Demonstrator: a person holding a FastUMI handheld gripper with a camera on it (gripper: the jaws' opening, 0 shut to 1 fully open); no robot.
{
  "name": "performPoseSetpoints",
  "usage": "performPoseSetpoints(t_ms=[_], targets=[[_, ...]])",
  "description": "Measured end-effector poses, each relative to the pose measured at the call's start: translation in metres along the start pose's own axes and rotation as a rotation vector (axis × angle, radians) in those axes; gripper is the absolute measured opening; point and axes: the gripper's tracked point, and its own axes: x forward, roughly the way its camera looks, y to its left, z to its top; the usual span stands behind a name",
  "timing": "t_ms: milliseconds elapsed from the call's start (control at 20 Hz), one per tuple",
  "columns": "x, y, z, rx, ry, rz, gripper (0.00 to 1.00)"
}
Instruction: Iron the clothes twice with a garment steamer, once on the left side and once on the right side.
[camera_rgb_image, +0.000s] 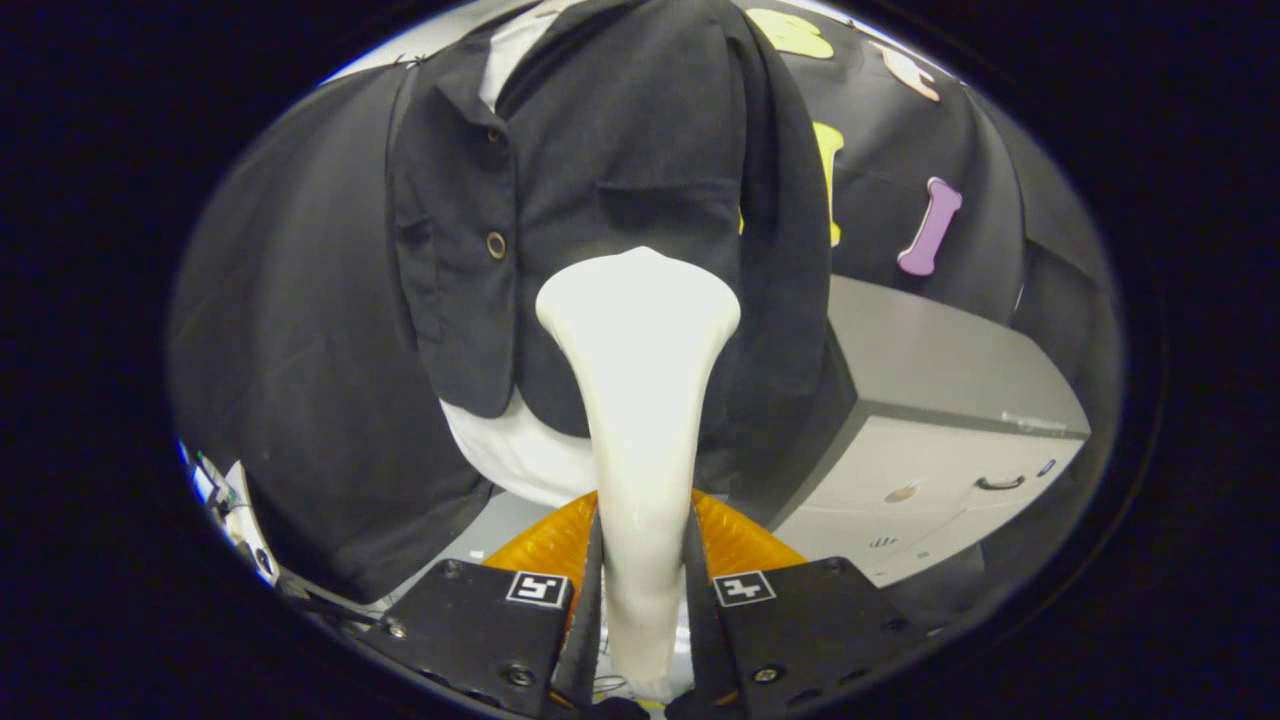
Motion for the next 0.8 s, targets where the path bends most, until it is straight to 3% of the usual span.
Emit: performPoseSetpoints(t_ms=[800], targets=[[-0.101, 0.12, 0.209, -0.037, -0.4, 0.121, 0.39]])
